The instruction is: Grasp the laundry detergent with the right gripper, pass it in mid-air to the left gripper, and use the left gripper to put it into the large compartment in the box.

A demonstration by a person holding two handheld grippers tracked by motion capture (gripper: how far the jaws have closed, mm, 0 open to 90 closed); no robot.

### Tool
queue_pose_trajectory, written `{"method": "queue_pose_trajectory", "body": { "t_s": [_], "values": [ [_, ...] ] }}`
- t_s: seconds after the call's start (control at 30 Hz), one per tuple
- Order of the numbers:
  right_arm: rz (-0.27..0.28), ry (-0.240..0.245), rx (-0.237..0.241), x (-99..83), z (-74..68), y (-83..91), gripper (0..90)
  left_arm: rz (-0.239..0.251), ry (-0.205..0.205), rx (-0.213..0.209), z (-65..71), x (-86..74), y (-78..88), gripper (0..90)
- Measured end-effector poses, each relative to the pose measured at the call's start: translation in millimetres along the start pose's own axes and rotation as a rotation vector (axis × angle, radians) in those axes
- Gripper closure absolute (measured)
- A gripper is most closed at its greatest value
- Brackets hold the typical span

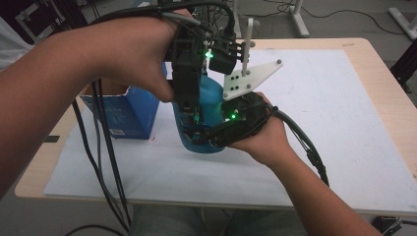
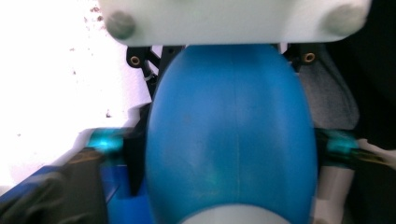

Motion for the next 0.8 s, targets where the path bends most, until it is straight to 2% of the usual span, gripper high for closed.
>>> {"method": "queue_pose_trajectory", "body": {
  "t_s": [0.13, 0.47, 0.8],
  "values": [
    [0.004, 0.003, 0.001, 0.5, -0.6, -0.3, 45.6, 0.000, -0.002, -0.013, 0.2, -0.6, -0.1, 38.4],
    [0.007, 0.007, -0.003, 0.3, 0.4, 1.4, 45.6, -0.004, 0.004, 0.007, 0.3, 1.5, -0.2, 39.7],
    [-0.010, 0.006, 0.005, -1.4, -0.6, 2.7, 43.5, -0.011, 0.011, -0.011, -0.1, 2.8, -1.3, 39.7]
  ]
}}
Point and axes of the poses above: each handheld gripper's, and its own axes: y roughly backward along the jaws, x roughly out of its top, z roughly to its right, the point moved 6 cm from there along -y, roughly forward along the jaws, and after that the axes turned 9 degrees about -y, right-handed, at the moved point
